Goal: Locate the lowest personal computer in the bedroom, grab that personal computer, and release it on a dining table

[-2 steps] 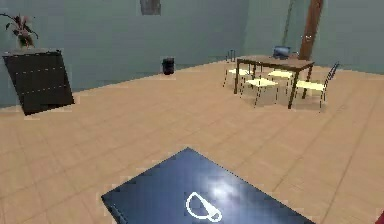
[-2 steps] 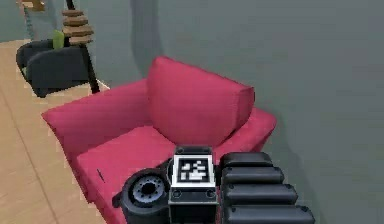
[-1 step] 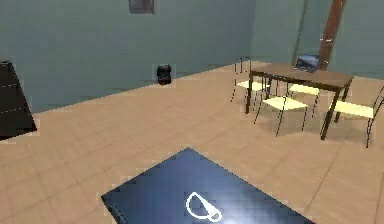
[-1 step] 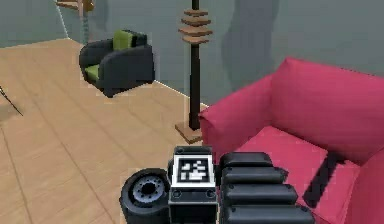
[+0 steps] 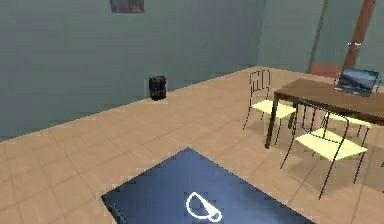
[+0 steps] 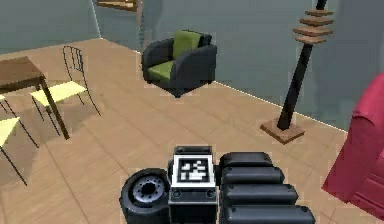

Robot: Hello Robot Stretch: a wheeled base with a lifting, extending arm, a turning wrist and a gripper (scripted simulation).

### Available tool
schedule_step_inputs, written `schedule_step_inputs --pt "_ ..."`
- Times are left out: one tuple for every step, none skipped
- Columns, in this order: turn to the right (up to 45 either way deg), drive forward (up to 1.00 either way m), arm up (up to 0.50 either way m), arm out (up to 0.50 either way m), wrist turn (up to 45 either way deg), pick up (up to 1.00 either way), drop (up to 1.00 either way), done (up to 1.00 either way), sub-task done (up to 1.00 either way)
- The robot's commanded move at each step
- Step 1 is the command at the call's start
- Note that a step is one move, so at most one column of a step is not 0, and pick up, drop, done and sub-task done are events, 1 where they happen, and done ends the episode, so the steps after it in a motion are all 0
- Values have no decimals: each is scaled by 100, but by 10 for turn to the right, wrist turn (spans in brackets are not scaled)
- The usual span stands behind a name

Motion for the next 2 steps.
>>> schedule_step_inputs --pt "30 0 0 0 0 0 0 0 0" --pt "0 100 0 0 0 0 0 0 0"
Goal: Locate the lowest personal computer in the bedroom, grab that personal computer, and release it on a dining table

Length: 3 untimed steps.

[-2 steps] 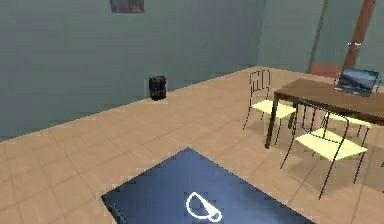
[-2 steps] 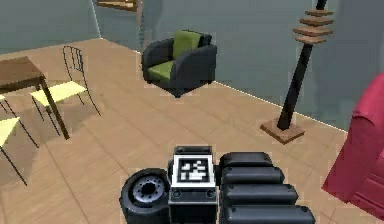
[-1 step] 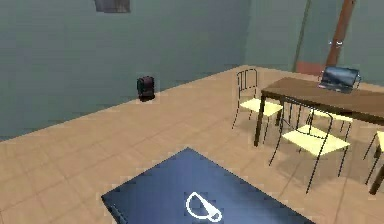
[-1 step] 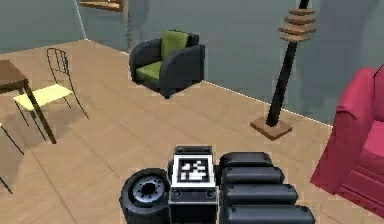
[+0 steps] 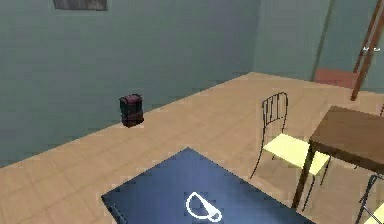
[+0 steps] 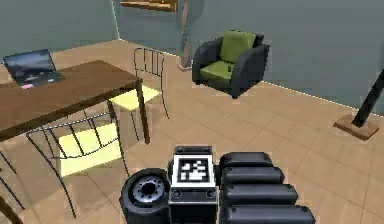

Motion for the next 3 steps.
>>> schedule_step_inputs --pt "0 100 0 0 0 0 0 0 0" --pt "0 85 0 0 0 0 0 0 0" --pt "390 0 0 0 0 0 0 0 0"
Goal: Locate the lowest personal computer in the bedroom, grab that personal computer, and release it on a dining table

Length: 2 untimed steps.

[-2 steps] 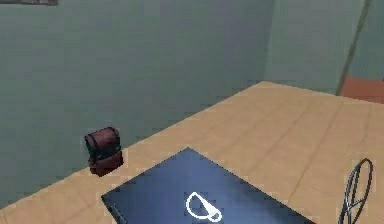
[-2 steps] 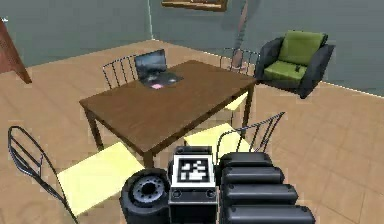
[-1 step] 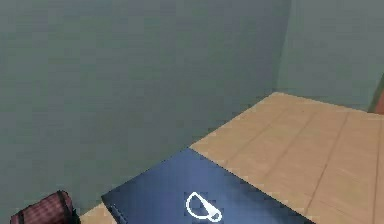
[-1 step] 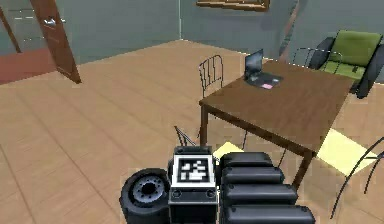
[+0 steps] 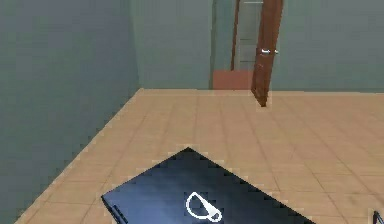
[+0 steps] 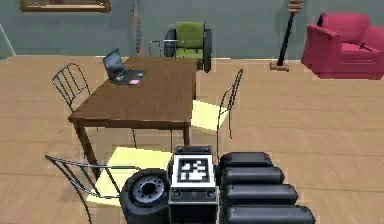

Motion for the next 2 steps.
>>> schedule_step_inputs --pt "0 75 0 0 0 0 0 0 0" --pt "150 0 0 0 0 0 0 0 0"
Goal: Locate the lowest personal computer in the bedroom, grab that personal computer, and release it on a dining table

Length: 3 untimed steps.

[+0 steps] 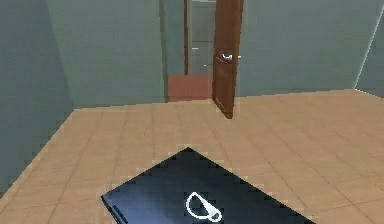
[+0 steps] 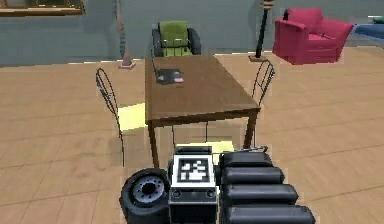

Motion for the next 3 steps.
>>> schedule_step_inputs --pt "0 100 0 0 0 0 0 0 0" --pt "0 100 0 0 0 0 0 0 0" --pt "30 0 0 0 0 0 0 0 0"
